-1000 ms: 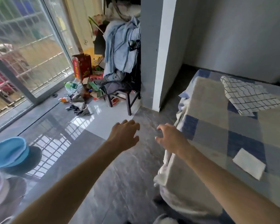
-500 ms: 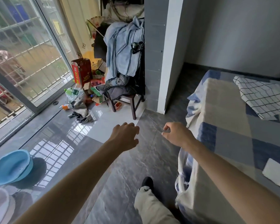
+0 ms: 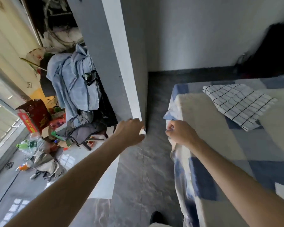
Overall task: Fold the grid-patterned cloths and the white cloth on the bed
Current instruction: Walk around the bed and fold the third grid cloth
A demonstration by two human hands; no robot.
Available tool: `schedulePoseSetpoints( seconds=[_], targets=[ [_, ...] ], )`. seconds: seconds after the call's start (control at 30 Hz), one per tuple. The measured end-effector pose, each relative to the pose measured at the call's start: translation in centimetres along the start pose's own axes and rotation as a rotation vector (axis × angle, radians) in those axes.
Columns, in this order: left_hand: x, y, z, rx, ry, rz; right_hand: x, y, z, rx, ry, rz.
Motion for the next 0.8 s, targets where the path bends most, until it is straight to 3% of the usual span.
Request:
schedulePoseSetpoints(
  seconds=[0.23, 0.4, 0.8],
  targets=[
    [-1.0, 11.5, -3.4, -0.127, -0.08, 0.028, 4.8, 5.1, -6.1, -0.139, -0.026, -0.035],
    [-1.9, 17.6, -8.4, -0.305, -0.043, 0.03, 7.6, 6.0, -12.3, -0.272, -0.08, -0.144],
    [-8.1, 27.5, -16.9, -0.668, 0.013, 0.233, 6.8, 5.1, -21.6, -0.65, 0.006, -0.153]
  ],
)
Point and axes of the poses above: each hand's wrist, its own y-axis towards the middle knuckle, its own x-axis out of the back of the hand, z = x × y, the point moved 4 cm from there along y, towards the middle knuckle, and after that the axes turned 7 degrees about -z, right-handed, at the moved point
